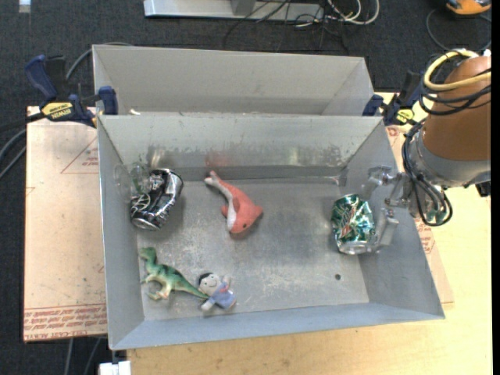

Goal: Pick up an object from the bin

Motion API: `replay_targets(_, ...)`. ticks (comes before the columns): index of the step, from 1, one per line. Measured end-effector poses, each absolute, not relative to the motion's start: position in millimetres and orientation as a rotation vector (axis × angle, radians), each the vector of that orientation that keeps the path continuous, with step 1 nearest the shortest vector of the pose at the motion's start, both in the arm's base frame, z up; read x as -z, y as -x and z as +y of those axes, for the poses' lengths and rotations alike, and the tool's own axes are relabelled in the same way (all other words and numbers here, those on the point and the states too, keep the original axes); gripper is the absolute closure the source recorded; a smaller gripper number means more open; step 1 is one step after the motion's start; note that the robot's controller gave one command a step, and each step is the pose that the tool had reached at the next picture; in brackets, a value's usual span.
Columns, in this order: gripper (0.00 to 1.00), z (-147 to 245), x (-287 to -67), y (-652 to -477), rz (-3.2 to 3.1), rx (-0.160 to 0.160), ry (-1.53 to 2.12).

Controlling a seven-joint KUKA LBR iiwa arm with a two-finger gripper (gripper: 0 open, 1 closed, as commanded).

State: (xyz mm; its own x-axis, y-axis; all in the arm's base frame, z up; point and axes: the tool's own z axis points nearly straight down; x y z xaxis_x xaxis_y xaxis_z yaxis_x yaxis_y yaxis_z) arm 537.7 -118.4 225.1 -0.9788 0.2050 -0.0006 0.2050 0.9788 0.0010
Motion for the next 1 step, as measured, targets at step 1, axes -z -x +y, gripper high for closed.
replay_targets(1, 0.00, -145.3, -183.4, -587.4, 3.132, -0.001, 0.077)
